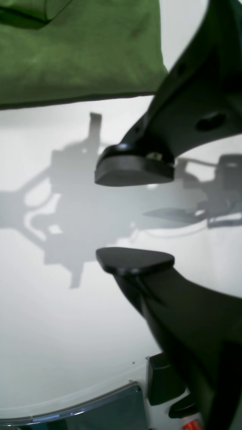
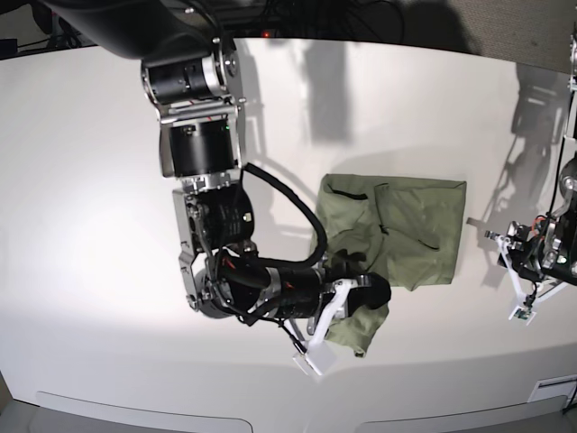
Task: Fold the T-shirt properly
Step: 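Press the folded end down with the right gripper and release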
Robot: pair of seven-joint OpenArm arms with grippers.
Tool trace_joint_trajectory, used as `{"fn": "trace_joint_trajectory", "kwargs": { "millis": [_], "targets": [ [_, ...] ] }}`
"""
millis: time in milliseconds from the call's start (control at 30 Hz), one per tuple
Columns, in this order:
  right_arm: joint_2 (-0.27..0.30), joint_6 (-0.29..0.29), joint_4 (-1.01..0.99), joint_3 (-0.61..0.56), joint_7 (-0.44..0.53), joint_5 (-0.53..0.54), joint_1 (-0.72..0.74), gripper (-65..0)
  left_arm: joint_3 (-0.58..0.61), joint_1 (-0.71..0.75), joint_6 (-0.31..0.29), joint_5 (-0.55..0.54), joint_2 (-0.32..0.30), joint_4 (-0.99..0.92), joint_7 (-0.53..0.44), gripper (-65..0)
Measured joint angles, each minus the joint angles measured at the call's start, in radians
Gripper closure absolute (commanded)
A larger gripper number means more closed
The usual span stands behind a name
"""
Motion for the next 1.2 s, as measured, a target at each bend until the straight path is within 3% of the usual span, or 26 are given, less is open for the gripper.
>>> {"fn": "trace_joint_trajectory", "kwargs": {
  "millis": [1200],
  "targets": [
    [0.001, 0.0, 0.0, -0.031, 0.064, 0.049, 0.0, 0.0, 0.0, 0.0, 0.0, -0.015, 0.003, 0.0, 0.0, -29.4]
  ]
}}
